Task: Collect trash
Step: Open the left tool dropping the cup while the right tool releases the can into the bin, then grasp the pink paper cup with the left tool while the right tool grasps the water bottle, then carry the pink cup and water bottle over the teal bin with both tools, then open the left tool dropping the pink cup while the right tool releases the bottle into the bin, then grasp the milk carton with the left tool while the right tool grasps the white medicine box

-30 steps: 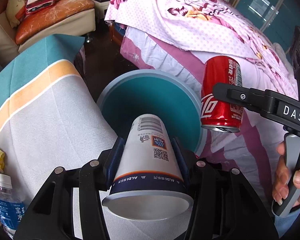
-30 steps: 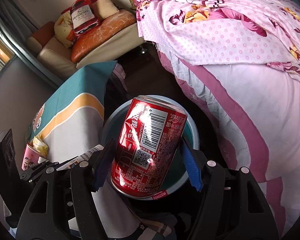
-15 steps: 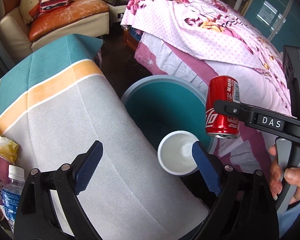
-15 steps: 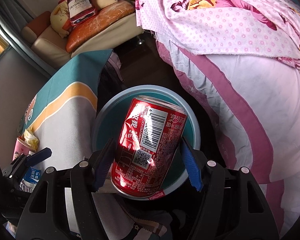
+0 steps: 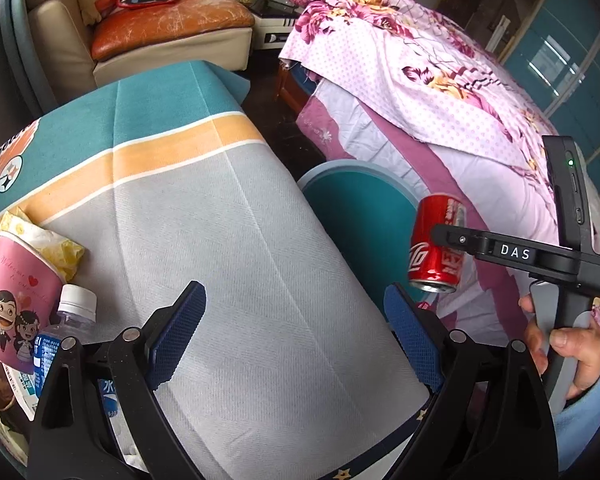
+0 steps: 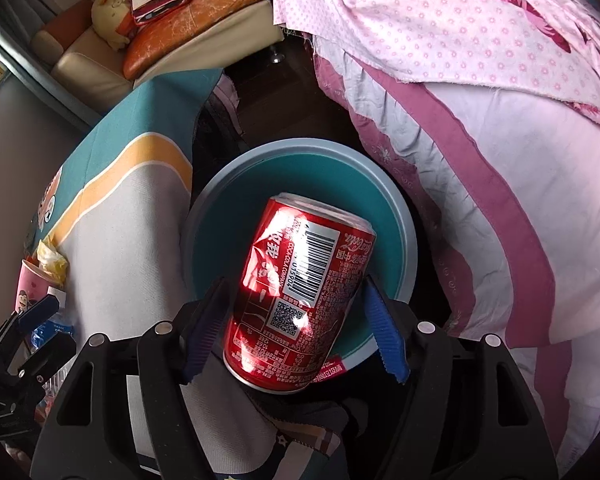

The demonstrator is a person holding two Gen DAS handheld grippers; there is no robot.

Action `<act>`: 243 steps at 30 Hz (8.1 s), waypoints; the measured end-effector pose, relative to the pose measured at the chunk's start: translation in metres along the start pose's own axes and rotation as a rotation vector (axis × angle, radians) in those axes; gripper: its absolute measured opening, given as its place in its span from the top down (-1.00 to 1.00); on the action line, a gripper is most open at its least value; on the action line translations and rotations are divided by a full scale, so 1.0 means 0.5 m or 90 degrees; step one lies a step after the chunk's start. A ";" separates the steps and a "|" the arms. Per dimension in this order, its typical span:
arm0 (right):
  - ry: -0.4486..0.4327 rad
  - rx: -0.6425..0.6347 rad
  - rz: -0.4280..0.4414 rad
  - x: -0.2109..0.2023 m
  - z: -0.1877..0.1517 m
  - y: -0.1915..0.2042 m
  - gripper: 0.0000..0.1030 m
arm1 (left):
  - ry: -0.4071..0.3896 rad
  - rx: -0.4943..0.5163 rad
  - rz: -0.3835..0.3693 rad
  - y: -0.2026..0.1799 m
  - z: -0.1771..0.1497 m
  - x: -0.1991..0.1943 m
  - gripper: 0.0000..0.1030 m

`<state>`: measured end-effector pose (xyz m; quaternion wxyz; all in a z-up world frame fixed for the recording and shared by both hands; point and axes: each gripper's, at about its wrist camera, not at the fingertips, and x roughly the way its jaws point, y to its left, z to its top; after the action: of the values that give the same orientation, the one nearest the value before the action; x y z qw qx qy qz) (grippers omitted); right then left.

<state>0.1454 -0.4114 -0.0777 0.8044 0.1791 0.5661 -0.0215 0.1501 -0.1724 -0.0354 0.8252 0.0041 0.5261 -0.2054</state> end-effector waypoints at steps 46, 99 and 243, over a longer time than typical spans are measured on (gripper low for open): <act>0.231 -0.213 0.168 0.117 -0.187 0.629 -0.39 | -0.062 -0.231 0.116 0.475 -0.241 -0.259 -0.77; 0.135 -0.222 0.168 0.002 -0.134 0.181 -0.26 | 0.106 -0.001 0.068 0.116 -0.038 0.090 -0.22; 0.087 -0.272 0.050 -0.045 -0.167 0.480 -0.51 | -0.033 -0.149 0.131 0.336 -0.232 -0.235 -0.77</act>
<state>0.1188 -0.1647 -0.0184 0.7839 0.0280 0.6036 0.1427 0.0649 0.0466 -0.0200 0.8501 -0.0430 0.5217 -0.0570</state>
